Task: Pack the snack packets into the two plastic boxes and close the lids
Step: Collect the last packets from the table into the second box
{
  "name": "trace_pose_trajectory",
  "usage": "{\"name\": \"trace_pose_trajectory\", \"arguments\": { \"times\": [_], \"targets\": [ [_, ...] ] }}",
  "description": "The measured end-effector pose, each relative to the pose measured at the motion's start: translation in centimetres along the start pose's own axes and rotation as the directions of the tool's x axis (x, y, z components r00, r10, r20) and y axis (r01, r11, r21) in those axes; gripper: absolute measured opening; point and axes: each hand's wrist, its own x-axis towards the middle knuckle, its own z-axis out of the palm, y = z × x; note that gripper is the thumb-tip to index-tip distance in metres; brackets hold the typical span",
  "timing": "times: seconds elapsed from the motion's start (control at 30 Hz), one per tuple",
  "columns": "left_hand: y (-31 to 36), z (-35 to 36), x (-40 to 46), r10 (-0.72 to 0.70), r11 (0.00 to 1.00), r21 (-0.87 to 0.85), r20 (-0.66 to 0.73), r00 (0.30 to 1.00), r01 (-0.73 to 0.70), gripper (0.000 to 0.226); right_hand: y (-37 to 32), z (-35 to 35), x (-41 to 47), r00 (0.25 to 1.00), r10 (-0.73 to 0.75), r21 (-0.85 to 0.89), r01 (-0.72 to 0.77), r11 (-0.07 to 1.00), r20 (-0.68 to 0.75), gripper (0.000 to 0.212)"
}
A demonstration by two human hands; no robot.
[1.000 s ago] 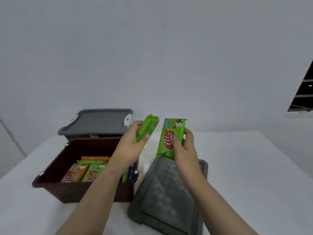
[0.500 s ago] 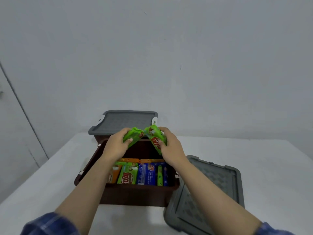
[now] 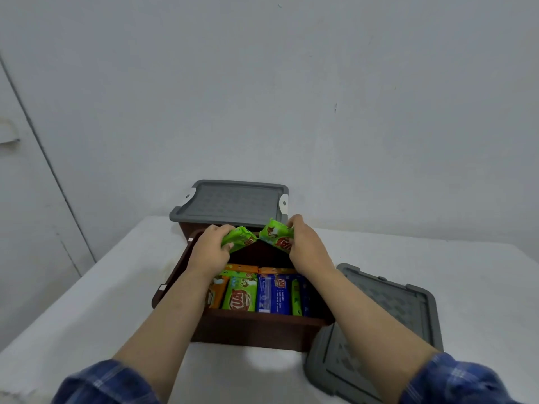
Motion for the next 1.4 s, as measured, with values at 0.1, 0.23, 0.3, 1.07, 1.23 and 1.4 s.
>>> {"name": "trace_pose_trajectory", "arguments": {
  "times": [0.1,0.23,0.3,1.07,1.23,1.4],
  "targets": [
    [-0.2,0.0,0.0,0.003,0.998,0.061,-0.004,1.000,-0.003,0.034,-0.2,0.4,0.1,0.994,-0.091,-0.209,0.102,0.973,0.059,0.049],
    [-0.1,0.3,-0.1,0.017,0.990,0.138,0.053,0.998,-0.025,0.037,0.1,1.2,-0.6,0.997,-0.063,-0.455,0.077,0.887,0.047,0.059],
    [0.1,0.6,-0.1,-0.002,0.983,0.181,0.073,0.997,-0.011,0.040,0.1,1.3,-0.7,0.996,-0.089,-0.406,0.093,0.909,0.029,0.054],
    [1.6,1.8,-0.9,-0.132,0.887,0.452,0.446,0.885,-0.096,0.055,0.2,3.0,-0.6,0.901,0.111,-0.465,0.108,0.879,0.419,0.036],
    [1.7,2.0,-1.4,-0.173,0.877,0.479,0.386,0.906,-0.037,0.054,-0.1,3.9,-0.2,0.864,0.164,-0.496,0.109,0.861,0.475,0.038],
    [1.2,0.8,-1.3,-0.137,0.940,0.341,0.305,0.943,0.026,0.015,0.4,3.8,-0.2,0.950,0.053,-0.444,0.094,0.891,0.309,0.033]
  ]
}}
